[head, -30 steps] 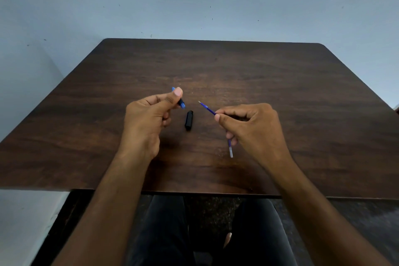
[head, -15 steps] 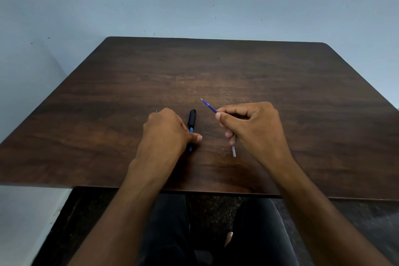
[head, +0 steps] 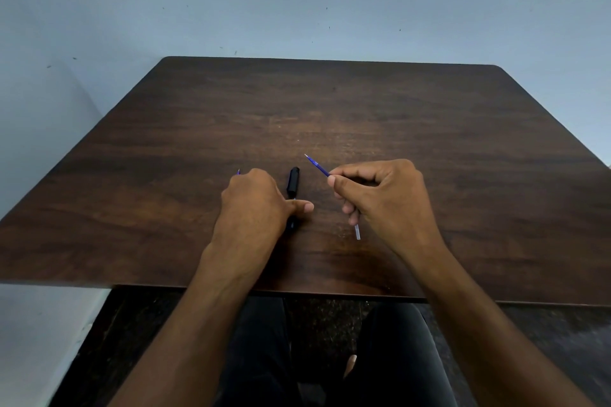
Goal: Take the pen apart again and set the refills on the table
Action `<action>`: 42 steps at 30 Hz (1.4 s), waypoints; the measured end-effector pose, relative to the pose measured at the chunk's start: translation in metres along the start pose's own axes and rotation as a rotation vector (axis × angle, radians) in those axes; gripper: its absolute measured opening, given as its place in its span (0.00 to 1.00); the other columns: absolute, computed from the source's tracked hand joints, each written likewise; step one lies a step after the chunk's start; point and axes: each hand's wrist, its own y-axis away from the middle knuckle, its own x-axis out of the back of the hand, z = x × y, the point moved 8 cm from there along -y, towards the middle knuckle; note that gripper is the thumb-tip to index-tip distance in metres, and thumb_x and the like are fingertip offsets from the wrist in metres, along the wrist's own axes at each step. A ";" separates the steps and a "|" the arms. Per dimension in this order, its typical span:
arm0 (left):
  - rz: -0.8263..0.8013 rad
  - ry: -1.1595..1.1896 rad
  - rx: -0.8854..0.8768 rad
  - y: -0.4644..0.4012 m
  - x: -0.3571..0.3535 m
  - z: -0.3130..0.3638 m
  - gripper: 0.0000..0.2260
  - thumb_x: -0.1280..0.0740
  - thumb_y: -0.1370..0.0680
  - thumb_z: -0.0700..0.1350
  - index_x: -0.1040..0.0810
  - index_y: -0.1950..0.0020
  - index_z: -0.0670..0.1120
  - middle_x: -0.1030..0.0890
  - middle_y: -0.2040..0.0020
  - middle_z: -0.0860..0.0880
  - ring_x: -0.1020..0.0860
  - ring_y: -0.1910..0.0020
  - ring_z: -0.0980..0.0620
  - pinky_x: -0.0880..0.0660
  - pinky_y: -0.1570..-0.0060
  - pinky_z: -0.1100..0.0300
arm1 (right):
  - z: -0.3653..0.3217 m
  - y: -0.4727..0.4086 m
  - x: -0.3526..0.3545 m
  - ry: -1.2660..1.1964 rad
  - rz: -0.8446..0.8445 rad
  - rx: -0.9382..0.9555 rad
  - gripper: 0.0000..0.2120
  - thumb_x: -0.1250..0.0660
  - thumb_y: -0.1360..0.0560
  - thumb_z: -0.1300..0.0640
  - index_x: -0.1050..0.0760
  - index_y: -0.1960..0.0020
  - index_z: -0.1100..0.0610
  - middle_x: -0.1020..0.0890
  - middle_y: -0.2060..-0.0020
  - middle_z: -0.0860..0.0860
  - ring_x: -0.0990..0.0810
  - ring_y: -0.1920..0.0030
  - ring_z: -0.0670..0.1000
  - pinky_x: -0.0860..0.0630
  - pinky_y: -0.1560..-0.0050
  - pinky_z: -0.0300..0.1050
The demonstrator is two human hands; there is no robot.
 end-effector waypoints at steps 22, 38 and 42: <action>-0.156 1.090 -0.349 0.013 0.009 0.013 0.11 0.23 0.33 0.46 0.12 0.53 0.44 0.13 0.59 0.50 0.24 0.69 0.64 0.29 0.68 0.70 | -0.004 0.003 -0.011 -0.065 -0.038 0.056 0.04 0.26 0.24 0.55 0.14 0.51 0.49 0.14 0.69 0.48 0.18 0.73 0.48 0.20 0.71 0.46; -0.133 1.259 -0.243 0.009 0.016 0.002 0.09 0.25 0.30 0.45 0.13 0.52 0.43 0.13 0.56 0.44 0.22 0.66 0.59 0.24 0.62 0.64 | -0.013 0.002 -0.012 0.008 -0.079 0.118 0.10 0.25 0.26 0.58 0.14 0.44 0.55 0.18 0.66 0.39 0.20 0.67 0.34 0.25 0.61 0.30; -0.051 1.294 -0.254 0.010 0.028 0.000 0.06 0.25 0.28 0.43 0.14 0.53 0.43 0.13 0.57 0.44 0.23 0.67 0.58 0.25 0.60 0.62 | -0.018 0.003 -0.012 0.018 -0.097 0.140 0.13 0.24 0.27 0.60 0.15 0.43 0.56 0.15 0.60 0.42 0.20 0.65 0.33 0.25 0.59 0.30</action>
